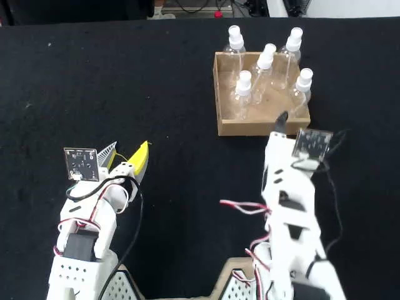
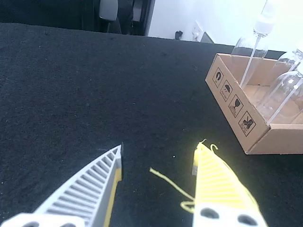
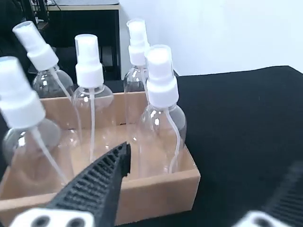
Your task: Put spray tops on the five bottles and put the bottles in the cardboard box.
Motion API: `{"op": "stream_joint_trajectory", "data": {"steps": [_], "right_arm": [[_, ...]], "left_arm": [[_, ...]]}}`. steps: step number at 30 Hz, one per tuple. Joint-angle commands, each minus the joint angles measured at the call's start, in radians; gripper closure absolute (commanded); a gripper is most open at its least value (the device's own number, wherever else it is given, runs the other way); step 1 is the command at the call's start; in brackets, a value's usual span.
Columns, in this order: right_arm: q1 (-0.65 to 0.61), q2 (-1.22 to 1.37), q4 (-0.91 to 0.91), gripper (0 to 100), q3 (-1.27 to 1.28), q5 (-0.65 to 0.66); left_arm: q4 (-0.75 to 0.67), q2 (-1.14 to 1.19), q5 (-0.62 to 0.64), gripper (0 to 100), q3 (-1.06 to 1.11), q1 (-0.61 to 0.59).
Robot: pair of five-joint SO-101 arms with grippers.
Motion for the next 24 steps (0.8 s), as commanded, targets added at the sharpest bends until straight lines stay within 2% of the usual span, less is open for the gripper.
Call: {"op": "stream_joint_trajectory", "data": {"steps": [1, 2, 3, 5, 7, 13, 17, 20, 24], "right_arm": [[-0.011, -0.117, 0.003, 88.4, 0.044, 0.003], [-0.012, -0.139, 0.003, 96.4, 0.053, 0.011], [-0.014, -0.157, 0.003, 99.4, 0.061, 0.011], [-0.015, -0.191, 0.026, 92.2, 0.094, 0.005], [-0.021, -0.211, 0.107, 90.0, 0.107, 0.003], [-0.028, -0.288, 0.496, 94.9, 0.062, 0.023], [-0.068, -0.357, 0.717, 95.0, 0.053, 0.141], [-0.132, -0.421, 0.818, 95.0, 0.093, 0.203], [-0.218, -0.493, 0.937, 94.9, 0.114, 0.219]], "left_arm": [[0.005, -0.009, -0.003, 76, 0.022, -0.002], [0.005, -0.009, -0.003, 76, 0.022, -0.002], [0.005, -0.009, -0.003, 76, 0.022, -0.002], [0.005, -0.009, -0.003, 76, 0.022, -0.002], [0.005, -0.008, -0.003, 76, 0.022, -0.002], [0.005, -0.008, -0.003, 76, 0.022, -0.002], [0.005, -0.008, -0.003, 76, 0.022, -0.002], [0.005, -0.008, -0.003, 76, 0.022, -0.002], [0.005, -0.008, -0.003, 76, 0.022, -0.002]]}}
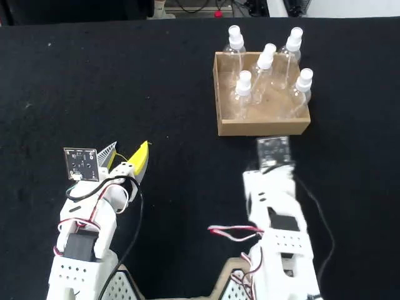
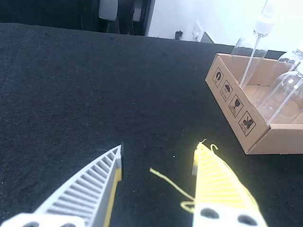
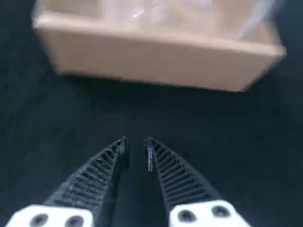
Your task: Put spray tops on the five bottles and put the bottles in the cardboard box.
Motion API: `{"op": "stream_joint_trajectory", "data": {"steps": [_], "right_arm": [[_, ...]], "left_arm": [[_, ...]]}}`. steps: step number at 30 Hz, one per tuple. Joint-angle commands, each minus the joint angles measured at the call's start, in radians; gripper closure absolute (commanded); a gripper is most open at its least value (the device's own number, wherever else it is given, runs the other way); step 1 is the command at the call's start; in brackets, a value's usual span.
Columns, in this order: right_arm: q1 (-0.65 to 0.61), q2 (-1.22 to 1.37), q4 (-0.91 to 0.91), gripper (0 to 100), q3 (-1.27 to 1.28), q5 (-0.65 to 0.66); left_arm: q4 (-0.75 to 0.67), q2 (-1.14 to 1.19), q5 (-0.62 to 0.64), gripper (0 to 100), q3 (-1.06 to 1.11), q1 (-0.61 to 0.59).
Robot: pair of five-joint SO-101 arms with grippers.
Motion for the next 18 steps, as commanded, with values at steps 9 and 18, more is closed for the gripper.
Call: {"op": "stream_joint_trajectory", "data": {"steps": [9, 18], "right_arm": [[-0.055, -0.180, 0.245, 94.9, 0.008, 0.009], [-0.055, -0.323, 0.440, 95.0, 0.015, 0.014]], "left_arm": [[0.038, -0.015, -0.025, 93, 0.022, -0.004], [0.040, -0.015, -0.107, 97, 0.022, -0.002]]}}
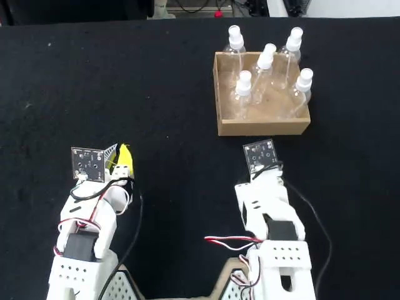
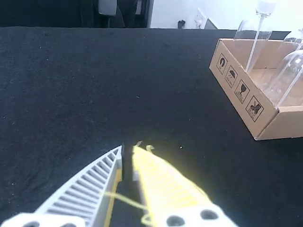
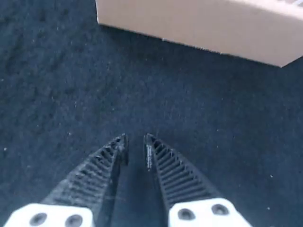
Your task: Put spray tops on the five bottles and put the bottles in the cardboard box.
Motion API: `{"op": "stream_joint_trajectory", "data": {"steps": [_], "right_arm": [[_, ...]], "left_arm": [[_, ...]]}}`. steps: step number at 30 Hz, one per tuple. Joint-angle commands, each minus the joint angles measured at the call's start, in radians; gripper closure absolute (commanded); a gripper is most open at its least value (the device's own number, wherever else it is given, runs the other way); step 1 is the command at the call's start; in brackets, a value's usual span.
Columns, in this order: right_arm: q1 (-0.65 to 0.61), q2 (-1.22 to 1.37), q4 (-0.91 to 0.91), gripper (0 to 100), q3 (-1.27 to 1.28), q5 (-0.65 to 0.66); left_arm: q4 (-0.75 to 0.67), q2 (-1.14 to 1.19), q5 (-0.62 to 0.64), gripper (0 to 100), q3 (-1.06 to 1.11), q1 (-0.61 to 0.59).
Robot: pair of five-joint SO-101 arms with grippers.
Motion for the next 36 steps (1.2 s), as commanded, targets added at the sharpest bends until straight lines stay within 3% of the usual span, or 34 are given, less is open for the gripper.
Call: {"op": "stream_joint_trajectory", "data": {"steps": [1, 9, 21, 31, 36], "right_arm": [[-0.012, -0.067, 0.078, 95.0, -0.001, 0.009], [-0.014, -0.182, 0.252, 95.0, -0.001, 0.009], [-0.014, -0.369, 0.549, 95.0, -0.001, 0.009], [-0.014, -0.446, 0.595, 95.0, -0.005, 0.009], [-0.014, -0.446, 0.597, 95.0, -0.005, 0.009]], "left_arm": [[0.006, -0.015, -0.018, 97, 0.022, -0.004], [-0.018, -0.009, -0.020, 97, 0.022, -0.013], [0.408, -0.014, -0.020, 97, 0.022, -0.015], [0.675, -0.014, -0.020, 97, 0.022, -0.013], [0.675, -0.014, -0.018, 97, 0.022, -0.010]]}}
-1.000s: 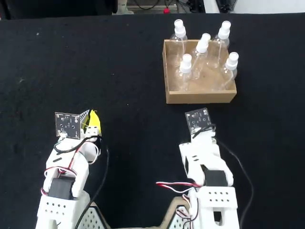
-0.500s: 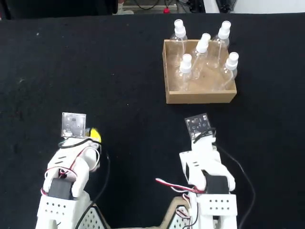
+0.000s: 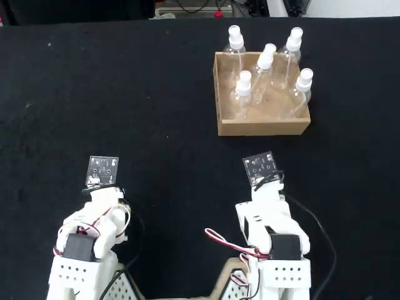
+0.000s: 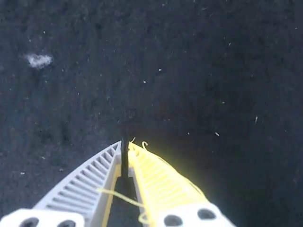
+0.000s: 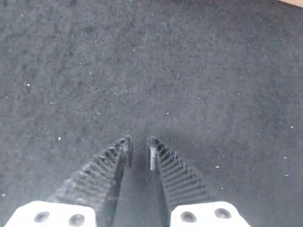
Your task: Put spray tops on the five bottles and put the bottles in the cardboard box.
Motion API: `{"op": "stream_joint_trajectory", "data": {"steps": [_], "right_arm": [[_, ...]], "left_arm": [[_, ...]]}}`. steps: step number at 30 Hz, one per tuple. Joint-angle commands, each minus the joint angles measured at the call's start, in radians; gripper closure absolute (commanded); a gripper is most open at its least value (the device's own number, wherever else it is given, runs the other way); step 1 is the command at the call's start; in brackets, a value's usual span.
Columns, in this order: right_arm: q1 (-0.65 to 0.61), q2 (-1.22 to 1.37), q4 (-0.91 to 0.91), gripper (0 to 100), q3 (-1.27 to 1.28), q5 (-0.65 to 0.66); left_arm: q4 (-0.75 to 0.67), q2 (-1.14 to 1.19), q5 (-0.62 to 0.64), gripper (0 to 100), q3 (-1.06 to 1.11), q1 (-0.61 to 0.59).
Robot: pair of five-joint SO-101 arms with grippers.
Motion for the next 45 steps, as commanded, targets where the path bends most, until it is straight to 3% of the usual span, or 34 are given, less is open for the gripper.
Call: {"op": "stream_joint_trajectory", "data": {"steps": [1, 12, 31, 37, 45], "right_arm": [[-0.014, -0.022, 0.009, 95.0, -0.004, 0.008], [-0.012, -0.024, 0.009, 95.0, -0.004, 0.008], [0.003, -0.122, 0.058, 95.0, -0.010, 0.008], [0.091, -0.122, 0.058, 95.0, -0.010, 0.008], [0.098, -0.124, 0.058, 95.0, -0.010, 0.008]], "left_arm": [[0.017, -0.012, -0.005, 97, 0.022, -0.004], [0.017, -0.014, -0.005, 97, 0.022, -0.019], [0.021, -0.048, -0.002, 97, 0.022, -0.263], [0.023, -0.048, -0.002, 97, 0.022, -0.265], [0.023, -0.040, -0.002, 97, 0.022, -0.257]]}}
